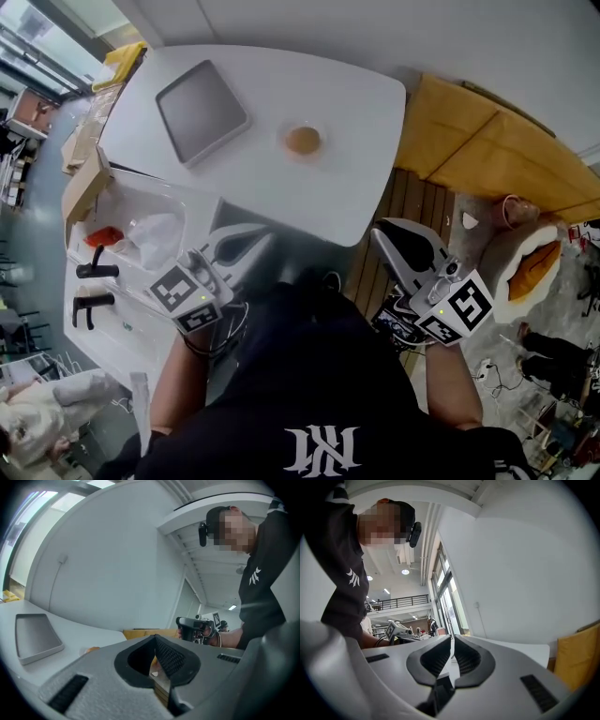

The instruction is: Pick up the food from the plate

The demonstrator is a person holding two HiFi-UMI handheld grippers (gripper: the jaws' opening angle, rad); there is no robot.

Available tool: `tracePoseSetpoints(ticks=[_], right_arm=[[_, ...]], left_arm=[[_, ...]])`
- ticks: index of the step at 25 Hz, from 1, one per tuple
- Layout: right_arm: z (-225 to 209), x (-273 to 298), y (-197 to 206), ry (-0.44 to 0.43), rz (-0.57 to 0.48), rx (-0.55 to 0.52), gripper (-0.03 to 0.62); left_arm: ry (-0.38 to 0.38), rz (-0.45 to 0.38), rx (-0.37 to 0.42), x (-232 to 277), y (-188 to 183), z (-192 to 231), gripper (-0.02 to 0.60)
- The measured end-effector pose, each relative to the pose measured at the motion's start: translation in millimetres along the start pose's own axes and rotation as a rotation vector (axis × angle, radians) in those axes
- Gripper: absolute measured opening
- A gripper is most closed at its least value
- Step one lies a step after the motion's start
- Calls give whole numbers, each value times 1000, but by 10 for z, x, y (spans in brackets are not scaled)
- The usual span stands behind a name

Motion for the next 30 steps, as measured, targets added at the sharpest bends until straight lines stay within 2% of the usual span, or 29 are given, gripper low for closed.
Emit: tracePoseSetpoints(ticks=[7,15,17,21,26,30], right_arm=[[-297,347,76,-23,42,8,5],[-647,1080,56,-17,107,-12,5],[-764,1259,62,-8,128,-12,5],[-1030,1573,89,23,169,-2,5],[-1326,1894,103,53,202,7,5],[-1613,2181,257,54,228,34,5]], left_arm=[[2,-28,-16,220,-51,460,5],[4,-10,-81,456,-42,1364,13],[26,17,-69,552,-21,1617,60],[54,89,-30,801,17,2076,83],[87,202,34,1134,128,2489,154],[43,269,81,1322,287,2910,207]])
Point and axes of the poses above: the fingertips, and each gripper's own axes: x forward along the fingers, z to its left, y out of its underside, the point moved 7 cm from there along -x, backward along the fingers, and after that the axes turned 6 degrees about y, right-handed, at the moved point
